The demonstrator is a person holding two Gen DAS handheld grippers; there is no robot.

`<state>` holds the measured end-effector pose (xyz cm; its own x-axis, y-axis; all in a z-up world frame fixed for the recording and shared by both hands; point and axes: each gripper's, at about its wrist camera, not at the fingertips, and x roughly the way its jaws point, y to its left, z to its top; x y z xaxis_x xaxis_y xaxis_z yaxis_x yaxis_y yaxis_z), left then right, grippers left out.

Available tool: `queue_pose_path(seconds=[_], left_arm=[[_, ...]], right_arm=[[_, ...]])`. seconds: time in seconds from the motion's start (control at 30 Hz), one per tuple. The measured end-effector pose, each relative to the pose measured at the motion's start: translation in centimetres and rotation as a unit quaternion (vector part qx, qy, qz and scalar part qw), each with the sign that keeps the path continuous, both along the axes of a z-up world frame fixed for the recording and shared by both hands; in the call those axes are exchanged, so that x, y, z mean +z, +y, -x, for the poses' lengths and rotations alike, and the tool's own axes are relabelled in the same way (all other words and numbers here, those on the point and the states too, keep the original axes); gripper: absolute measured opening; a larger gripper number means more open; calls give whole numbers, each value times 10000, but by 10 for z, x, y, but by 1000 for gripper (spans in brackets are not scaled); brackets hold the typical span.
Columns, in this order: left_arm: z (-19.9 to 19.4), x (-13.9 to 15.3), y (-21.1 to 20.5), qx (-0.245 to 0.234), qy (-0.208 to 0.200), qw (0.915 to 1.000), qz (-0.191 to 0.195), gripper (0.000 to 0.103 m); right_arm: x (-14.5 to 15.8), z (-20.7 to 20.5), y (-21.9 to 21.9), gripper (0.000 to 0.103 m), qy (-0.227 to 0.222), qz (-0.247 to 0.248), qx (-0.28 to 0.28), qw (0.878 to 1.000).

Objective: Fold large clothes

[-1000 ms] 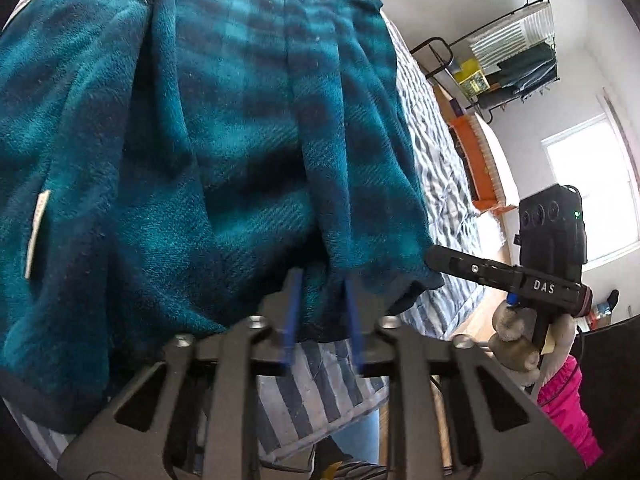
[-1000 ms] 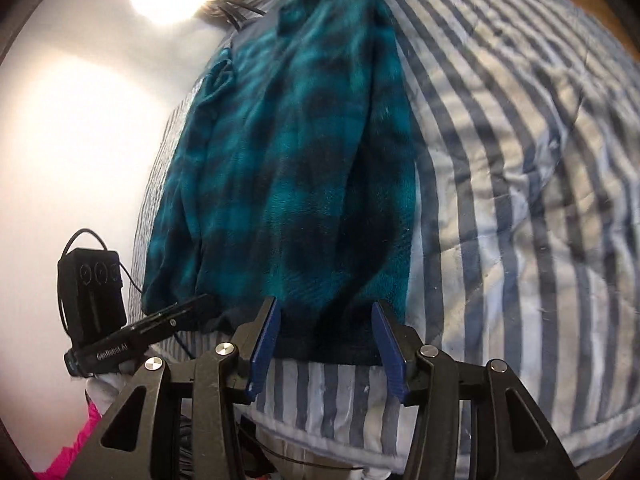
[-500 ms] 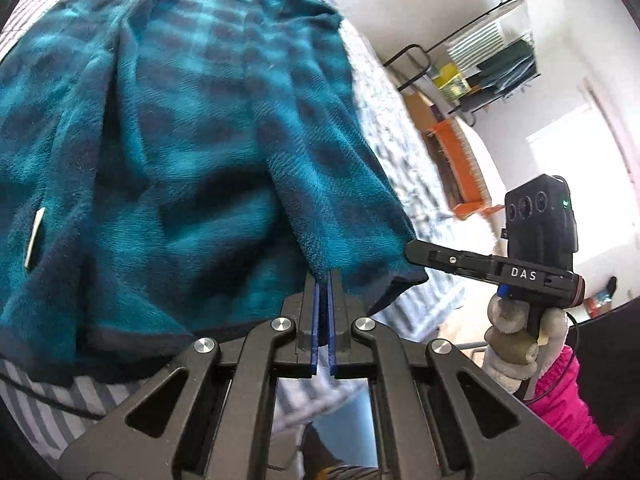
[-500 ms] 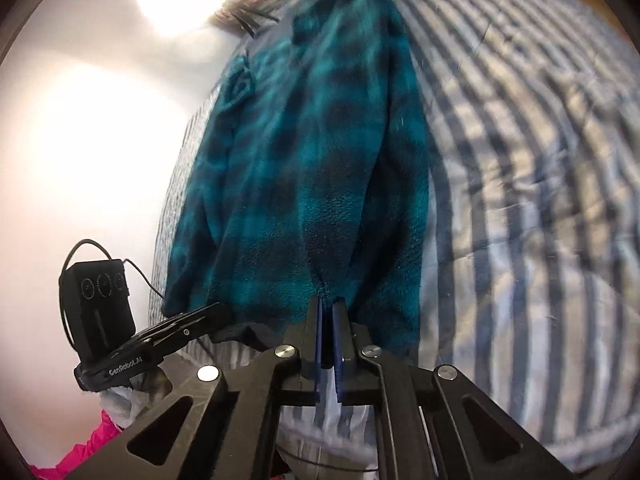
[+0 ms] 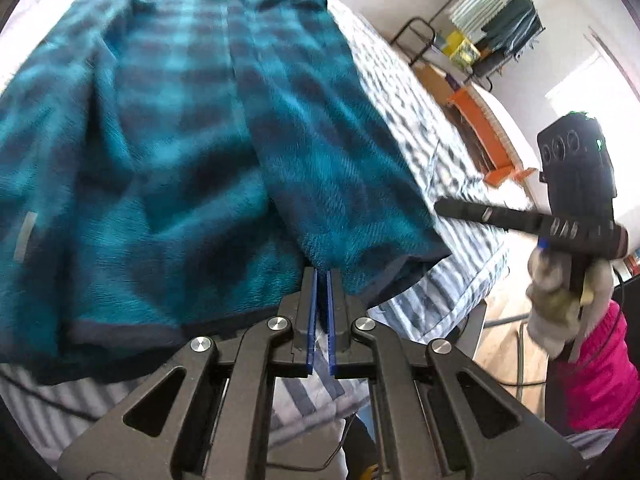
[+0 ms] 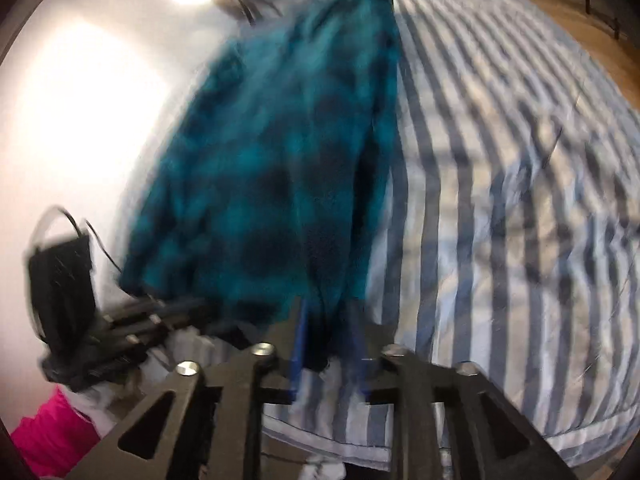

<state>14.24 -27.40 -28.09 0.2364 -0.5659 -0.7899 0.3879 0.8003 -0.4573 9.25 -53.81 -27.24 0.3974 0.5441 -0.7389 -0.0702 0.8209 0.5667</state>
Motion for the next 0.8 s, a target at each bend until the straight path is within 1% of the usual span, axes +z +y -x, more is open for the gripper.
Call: queue_pose_path(seconds=[0.03,0.1,0.17,0.23,0.37,0.5,0.57,0.6,0.63,0.67,0.77,0.8], left_arm=[[1,4,0,39,-48,10000,3,1],[5,13,1,119,-164,9998,15,1],[6,18,-4,88,-221,9997,115,1],[6,21,-16,-51,-263,9995,174,1],[8,15,-45,-342,-204,9988,278,1],[5,-2,-67,-497,-131,9985,197,1],[5,-10,-75,-526,-101,9985,112,1],[5,-13,-76,-522,-69,9985,119,1],[6,-18,-77,-522,-10,9985,134,1],[7,-21,-78,-535,19,9985,128,1],[10,-25,-80,-586,-40,9983,28,1],[8,-27,-83,-595,-44,9982,2,1]], right_arm=[[6,-5,-7,31,-124,-122,-43,9998],[10,-22,-15,32,-214,-233,-180,9993],[8,-41,-20,33,-198,-221,-314,9991],[2,-66,-19,33,-117,-255,-419,9987],[-18,-107,-24,33,76,-494,-668,9965],[-32,-135,-24,33,230,-577,-682,9957],[-38,-143,-22,25,273,-562,-667,9958],[-40,-146,-19,13,297,-551,-667,9958],[-41,-148,-19,7,305,-511,-668,9960],[-40,-148,-18,5,282,-395,-683,9965],[-31,-144,-19,4,17,18,-702,9975],[-32,-143,-20,4,-13,63,-696,9976]])
